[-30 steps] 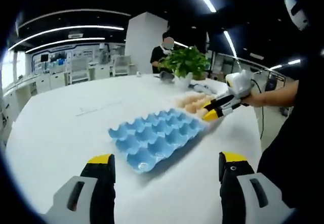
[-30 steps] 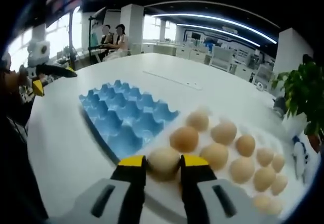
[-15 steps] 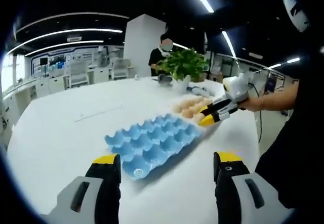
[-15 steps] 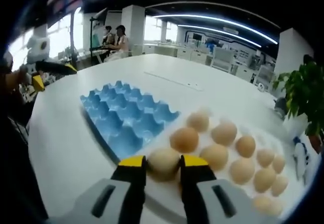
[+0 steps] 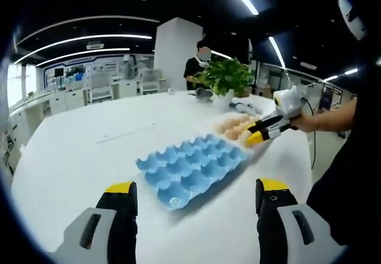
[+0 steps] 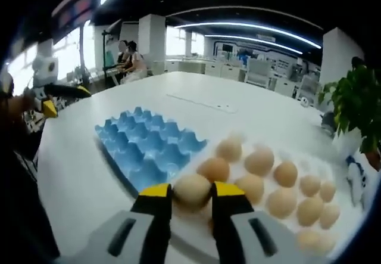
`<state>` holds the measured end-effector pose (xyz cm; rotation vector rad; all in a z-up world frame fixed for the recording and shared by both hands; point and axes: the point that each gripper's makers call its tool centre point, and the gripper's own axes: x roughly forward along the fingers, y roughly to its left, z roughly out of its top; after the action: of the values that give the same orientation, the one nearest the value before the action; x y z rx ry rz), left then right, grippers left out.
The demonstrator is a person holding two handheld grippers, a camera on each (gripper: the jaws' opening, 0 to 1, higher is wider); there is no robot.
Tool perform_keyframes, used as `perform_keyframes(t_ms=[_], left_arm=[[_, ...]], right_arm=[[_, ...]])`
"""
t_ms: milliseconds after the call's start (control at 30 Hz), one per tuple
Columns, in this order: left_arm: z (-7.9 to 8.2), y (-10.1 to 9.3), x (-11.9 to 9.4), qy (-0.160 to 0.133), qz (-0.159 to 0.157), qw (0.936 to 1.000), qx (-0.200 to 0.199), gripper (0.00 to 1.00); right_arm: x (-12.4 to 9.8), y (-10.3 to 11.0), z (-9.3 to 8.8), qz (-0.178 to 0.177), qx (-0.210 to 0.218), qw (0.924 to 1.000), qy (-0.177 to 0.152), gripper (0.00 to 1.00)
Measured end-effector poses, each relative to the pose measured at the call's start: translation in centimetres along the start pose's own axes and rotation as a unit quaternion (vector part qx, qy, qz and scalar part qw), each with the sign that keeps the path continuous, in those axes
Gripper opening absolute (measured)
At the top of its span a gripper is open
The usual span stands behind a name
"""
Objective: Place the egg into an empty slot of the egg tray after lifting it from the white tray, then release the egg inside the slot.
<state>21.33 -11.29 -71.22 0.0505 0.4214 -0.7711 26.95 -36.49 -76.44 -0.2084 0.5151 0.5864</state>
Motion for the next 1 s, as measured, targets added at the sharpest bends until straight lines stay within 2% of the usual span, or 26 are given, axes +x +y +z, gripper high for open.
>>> perform_keyframes(t_ms=[300,567,1000], left_arm=[[0.0,0.1,0.5,0.004,-0.007,0.9999,0.011,0.84],[-0.1,0.1,0.6,0.007,-0.013,0.9998,0.015,0.84],[-0.5,0.4,0.7,0.013,-0.017,0.9996,0.018,0.84]], right_arm=[[-0.4,-0.2,0.7,0.002,-0.005,0.9999,-0.011,0.25],[-0.2,0.8,2.1,0.018,0.001,0.9995,-0.027,0.26],[1.5,4.8,3.0,0.069,-0.004,0.9972,-0.030,0.26]])
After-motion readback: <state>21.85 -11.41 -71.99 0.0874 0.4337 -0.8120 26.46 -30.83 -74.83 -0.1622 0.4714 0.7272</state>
